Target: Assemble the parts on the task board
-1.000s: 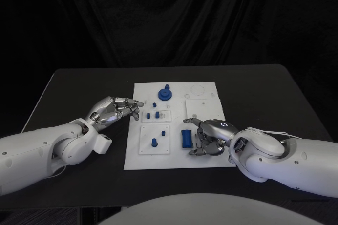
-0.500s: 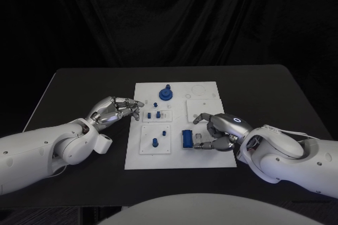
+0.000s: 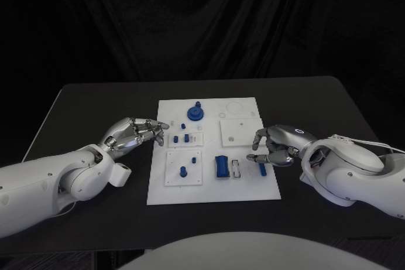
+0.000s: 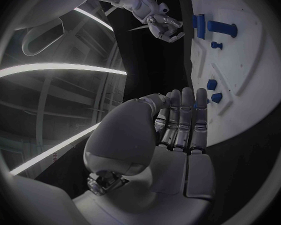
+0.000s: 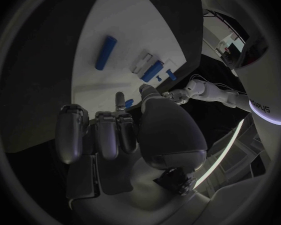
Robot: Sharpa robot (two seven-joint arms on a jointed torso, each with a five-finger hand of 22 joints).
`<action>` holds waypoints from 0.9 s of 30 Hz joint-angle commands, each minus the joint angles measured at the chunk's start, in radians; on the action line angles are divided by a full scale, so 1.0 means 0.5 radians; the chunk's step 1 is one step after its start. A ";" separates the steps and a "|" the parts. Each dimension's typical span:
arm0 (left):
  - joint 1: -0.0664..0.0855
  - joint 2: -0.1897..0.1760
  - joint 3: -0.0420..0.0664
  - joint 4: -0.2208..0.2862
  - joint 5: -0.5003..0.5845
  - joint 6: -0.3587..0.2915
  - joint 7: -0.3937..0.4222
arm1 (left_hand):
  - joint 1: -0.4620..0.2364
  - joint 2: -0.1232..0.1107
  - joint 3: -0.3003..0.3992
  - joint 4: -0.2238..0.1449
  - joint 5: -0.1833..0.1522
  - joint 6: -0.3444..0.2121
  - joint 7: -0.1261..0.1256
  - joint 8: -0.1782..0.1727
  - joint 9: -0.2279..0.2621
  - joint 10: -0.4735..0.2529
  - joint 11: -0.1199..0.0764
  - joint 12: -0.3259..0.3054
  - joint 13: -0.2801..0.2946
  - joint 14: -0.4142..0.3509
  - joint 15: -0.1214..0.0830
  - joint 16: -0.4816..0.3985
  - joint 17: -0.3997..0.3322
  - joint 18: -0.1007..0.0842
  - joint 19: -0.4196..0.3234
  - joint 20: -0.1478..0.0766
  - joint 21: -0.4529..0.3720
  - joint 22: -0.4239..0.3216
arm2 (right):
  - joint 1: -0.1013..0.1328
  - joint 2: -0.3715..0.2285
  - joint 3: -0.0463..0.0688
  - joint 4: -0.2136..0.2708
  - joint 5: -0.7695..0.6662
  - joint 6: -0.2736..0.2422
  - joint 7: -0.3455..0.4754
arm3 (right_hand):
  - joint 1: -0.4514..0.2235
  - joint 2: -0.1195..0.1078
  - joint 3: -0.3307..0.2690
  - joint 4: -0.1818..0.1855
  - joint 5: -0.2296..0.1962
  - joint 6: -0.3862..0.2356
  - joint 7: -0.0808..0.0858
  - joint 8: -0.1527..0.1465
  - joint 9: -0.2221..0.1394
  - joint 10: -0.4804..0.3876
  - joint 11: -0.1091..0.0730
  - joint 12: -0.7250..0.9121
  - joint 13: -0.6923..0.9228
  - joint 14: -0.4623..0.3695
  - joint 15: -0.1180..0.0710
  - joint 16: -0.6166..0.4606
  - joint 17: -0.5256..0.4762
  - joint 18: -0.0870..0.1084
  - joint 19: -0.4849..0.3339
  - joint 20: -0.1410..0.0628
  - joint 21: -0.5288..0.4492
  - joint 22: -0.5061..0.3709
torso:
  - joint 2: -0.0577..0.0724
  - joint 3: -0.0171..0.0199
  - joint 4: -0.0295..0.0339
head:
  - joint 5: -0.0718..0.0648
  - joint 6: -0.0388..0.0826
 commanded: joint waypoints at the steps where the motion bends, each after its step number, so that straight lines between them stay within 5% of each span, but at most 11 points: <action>1: -0.003 0.000 0.001 0.008 0.012 0.011 0.018 | 0.015 0.002 -0.006 0.009 0.011 -0.011 -0.001 0.011 -0.002 0.001 0.012 -0.011 -0.002 -0.019 0.001 -0.008 -0.002 0.002 -0.011 -0.003 -0.009 -0.003 | -0.011 -0.022 0.000 -0.008 -0.063 0.284 -0.329 | -0.093 0.024 -0.023 0.004 0.014 0.010 -0.001 -0.008 0.007 0.211 -0.012 0.005 0.525 0.195 -0.008 0.026 0.454 -0.042 0.144 -0.016 0.033 0.444 | -0.001 -0.0012 0.000 | -0.014 0.000; 13: -0.003 0.003 0.001 0.005 0.012 0.015 0.017 | 0.015 0.002 -0.006 0.009 0.011 -0.011 -0.001 0.011 -0.002 0.001 0.012 -0.011 -0.002 -0.019 0.001 -0.008 -0.002 0.002 -0.011 -0.003 -0.009 -0.003 | -0.050 -0.039 -0.001 -0.017 -0.161 0.343 -0.495 | -0.206 0.033 -0.046 0.005 -0.025 0.024 -0.010 0.022 0.052 0.211 -0.019 0.005 0.525 0.191 -0.012 0.019 0.435 -0.036 0.134 -0.018 0.022 0.436 | 0.000 0.0001 0.001 | -0.021 0.000; 27: -0.005 0.007 0.001 0.000 0.012 0.023 0.012 | 0.015 0.002 -0.006 0.009 0.011 -0.011 -0.001 0.011 -0.002 0.001 0.012 -0.011 -0.002 -0.019 0.001 -0.008 -0.002 0.002 -0.011 -0.003 -0.009 -0.003 | -0.109 0.019 0.000 -0.030 -0.171 0.372 -0.498 | -0.233 0.042 -0.041 0.003 -0.089 0.059 -0.027 0.067 0.101 0.211 -0.032 0.005 0.525 0.184 -0.023 0.007 0.405 -0.031 0.124 -0.025 0.008 0.429 | 0.000 0.0002 0.000 | -0.015 0.000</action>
